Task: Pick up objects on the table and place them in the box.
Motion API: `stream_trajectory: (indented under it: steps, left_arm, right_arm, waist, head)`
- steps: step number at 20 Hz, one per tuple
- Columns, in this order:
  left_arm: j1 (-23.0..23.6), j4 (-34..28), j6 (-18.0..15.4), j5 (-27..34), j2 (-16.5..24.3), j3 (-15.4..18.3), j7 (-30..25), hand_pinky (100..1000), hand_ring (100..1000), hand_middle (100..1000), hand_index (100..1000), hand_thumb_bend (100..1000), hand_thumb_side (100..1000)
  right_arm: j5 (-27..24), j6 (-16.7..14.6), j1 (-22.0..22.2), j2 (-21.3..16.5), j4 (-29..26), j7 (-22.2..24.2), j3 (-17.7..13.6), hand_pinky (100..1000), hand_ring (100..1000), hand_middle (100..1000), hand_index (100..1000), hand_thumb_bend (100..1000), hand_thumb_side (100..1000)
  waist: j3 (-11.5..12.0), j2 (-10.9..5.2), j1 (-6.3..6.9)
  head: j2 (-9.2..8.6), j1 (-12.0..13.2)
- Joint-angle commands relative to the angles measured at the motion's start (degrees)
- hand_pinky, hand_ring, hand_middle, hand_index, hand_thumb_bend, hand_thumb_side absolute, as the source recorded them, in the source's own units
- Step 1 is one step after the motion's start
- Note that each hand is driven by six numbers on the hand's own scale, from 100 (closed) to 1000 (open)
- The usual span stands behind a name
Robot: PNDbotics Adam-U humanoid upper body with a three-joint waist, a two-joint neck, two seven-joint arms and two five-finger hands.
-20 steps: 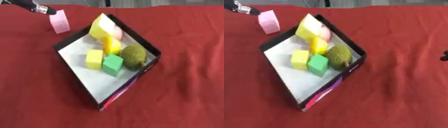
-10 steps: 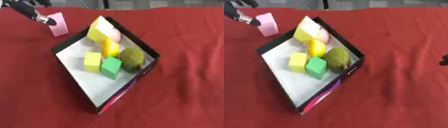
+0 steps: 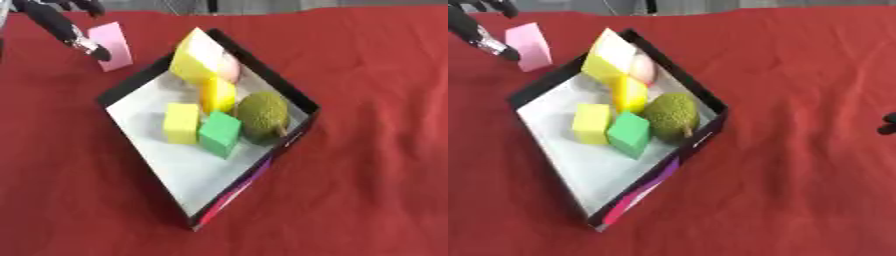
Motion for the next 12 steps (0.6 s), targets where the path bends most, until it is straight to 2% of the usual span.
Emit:
stream_trajectory:
  steps: [1,5,12]
  left_arm:
    - [-1.7,-0.2,0.6,-1.4,2.5,0.9,1.1,947,964,818,884,743,494]
    - [-1.8,0.2,1.7,-3.1,2.9,1.8,3.0,949,970,824,886,758,456]
    - [-2.0,1.0,4.1,-4.6,3.5,3.5,7.6,936,960,816,885,723,417]
  right_arm:
    - [0.5,-0.4,-0.5,-0.8,-1.1,0.0,-0.2,940,654,628,872,100,498]
    - [1.2,-0.2,-0.6,-0.5,-1.1,0.1,-0.1,940,654,628,873,100,493]
    - [2.6,0.3,-0.9,0.1,-1.1,0.2,0.1,940,655,629,873,100,491]
  waist:
    - [-0.2,-0.99,0.07]
    - [-0.5,-0.49,0.18]
    - [-0.7,0.15,0.36]
  head:
    - [-1.07,0.6]
    - [-1.31,1.1]
    - [-1.76,1.6]
